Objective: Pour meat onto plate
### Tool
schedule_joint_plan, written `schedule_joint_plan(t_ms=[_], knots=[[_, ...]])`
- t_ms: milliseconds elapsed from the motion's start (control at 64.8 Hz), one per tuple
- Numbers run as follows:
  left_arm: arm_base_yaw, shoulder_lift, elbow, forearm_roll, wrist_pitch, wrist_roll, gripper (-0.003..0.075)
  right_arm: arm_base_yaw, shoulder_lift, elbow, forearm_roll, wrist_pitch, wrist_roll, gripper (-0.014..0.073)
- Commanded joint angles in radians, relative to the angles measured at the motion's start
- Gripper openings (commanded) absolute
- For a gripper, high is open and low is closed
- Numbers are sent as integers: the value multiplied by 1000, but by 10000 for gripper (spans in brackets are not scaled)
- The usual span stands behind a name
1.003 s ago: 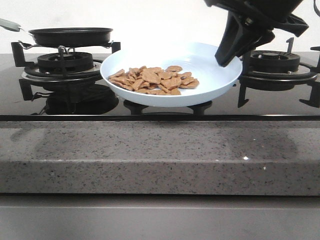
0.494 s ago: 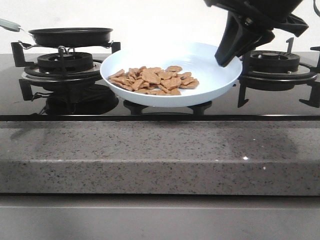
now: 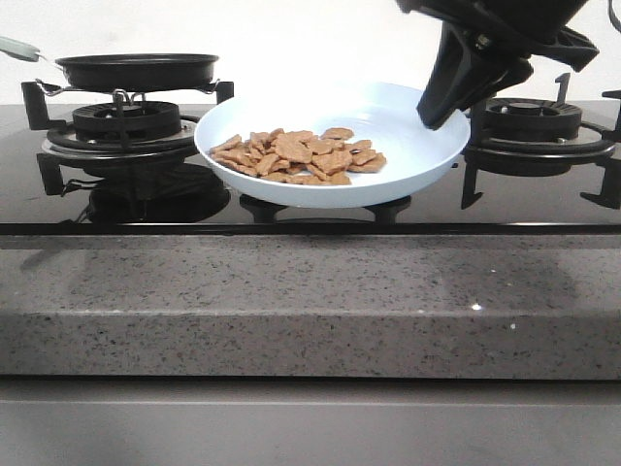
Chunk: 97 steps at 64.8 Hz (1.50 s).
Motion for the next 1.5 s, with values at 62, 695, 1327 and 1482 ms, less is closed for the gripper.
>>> schedule_joint_plan(t_ms=[62,695,1327,1482], knots=[[-6,-12,-24,-17,-59,-11,513,-2,-41,-29,25,-35,-6,-60],[-6,-12,-24,-17,-60,-11,513,-115,181,-510,105,193,-6,-60],[-6,-12,-24,-21,-56,-11,513,-115,485,-820,12,246,-6,-45],[-6,-12,-24,-21,-56,-11,513,-115,501,-821,0,246,-6,92]])
